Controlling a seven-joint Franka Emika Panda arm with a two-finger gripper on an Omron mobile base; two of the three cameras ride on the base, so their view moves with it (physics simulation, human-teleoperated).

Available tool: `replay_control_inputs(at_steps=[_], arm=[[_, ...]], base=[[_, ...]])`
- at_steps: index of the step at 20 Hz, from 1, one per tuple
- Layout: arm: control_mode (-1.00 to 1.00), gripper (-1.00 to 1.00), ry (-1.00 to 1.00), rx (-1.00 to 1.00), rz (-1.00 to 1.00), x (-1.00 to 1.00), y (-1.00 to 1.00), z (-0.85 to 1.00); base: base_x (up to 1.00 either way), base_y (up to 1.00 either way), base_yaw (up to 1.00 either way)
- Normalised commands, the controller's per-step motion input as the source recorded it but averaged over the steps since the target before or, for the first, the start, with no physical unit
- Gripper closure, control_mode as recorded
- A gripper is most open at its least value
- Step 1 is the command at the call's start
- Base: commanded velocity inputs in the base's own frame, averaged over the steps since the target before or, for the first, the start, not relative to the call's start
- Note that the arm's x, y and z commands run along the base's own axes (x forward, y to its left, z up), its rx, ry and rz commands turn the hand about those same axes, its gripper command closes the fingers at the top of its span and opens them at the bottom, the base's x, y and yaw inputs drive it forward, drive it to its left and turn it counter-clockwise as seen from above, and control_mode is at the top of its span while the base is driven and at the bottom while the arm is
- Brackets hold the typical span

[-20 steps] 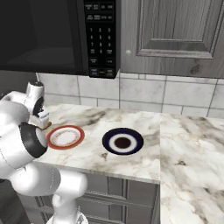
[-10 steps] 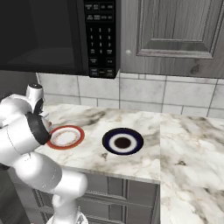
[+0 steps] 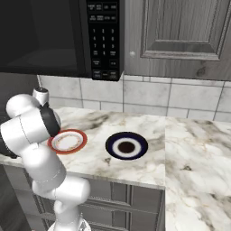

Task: Place the pastries on the plates.

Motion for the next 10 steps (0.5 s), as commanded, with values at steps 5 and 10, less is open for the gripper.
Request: replay_control_inputs(at_steps=[5, 10], arm=[[-1.0, -1.0, 0.04, 0.0, 0.0, 0.42, 0.03, -0.29], [-1.0, -1.0, 0.0, 0.0, 0.0, 0.39, 0.1, -0.19]], base=[[0.0, 0.0, 0.0], [0.0, 0.0, 0.0]])
